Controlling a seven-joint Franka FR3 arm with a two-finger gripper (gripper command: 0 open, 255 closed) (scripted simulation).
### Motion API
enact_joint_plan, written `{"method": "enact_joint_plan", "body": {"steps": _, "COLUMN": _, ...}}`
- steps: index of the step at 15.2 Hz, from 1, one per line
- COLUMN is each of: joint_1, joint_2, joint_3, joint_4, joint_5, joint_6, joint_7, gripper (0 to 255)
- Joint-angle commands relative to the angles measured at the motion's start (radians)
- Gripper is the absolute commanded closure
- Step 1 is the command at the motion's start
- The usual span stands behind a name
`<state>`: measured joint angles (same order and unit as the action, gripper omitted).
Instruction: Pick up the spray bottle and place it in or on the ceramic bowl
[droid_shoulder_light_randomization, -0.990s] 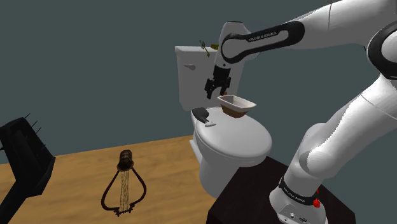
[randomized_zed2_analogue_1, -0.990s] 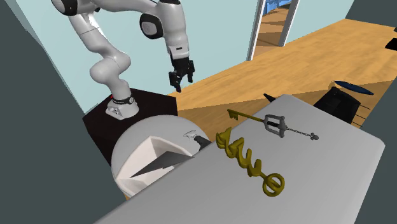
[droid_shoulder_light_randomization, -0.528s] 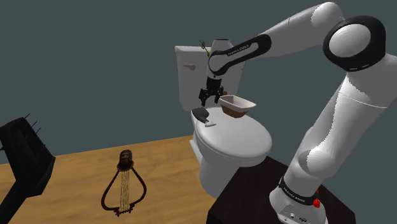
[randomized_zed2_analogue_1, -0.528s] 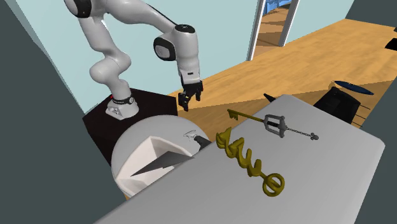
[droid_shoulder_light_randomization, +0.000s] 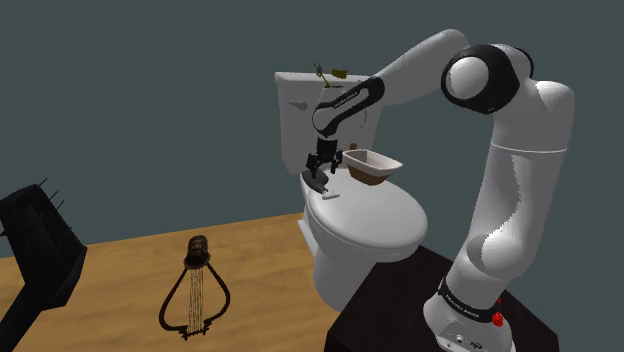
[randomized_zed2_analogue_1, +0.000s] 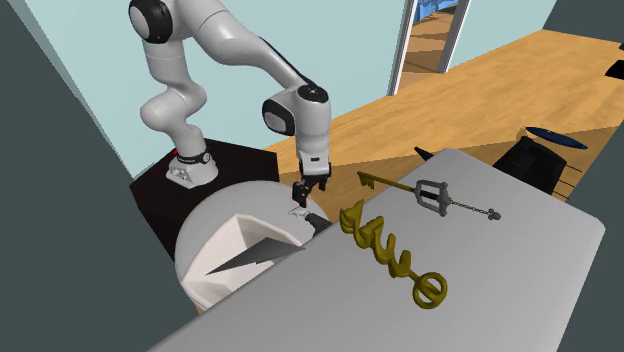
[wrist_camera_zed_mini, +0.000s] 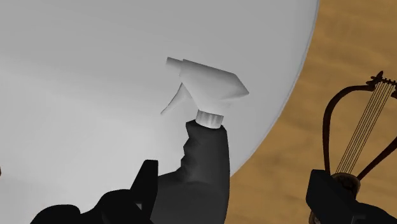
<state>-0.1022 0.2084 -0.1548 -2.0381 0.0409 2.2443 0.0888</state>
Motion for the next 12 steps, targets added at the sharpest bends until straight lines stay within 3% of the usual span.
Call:
{"method": "enact_joint_plan", "body": {"steps": 1, "joint_1": -0.011, "joint_2": 0.083, "joint_3": -0.003, "joint_4": 0.063, "joint_5": 0.015, "joint_6": 0.003, "joint_7": -0.004, "gripper": 0}}
{"method": "enact_joint_plan", "body": {"steps": 4, "joint_1": -0.026, "joint_2": 0.171, "joint_3": -0.005, "joint_4": 0.129, "joint_5": 0.030, "joint_6": 0.008, "joint_7": -0.007, "gripper": 0}}
{"method": "enact_joint_plan", "body": {"steps": 12, "joint_1": -0.031, "joint_2": 0.231, "joint_3": 0.002, "joint_4": 0.106, "joint_5": 0.044, "joint_6": 0.090, "joint_7": -0.016, "gripper": 0}}
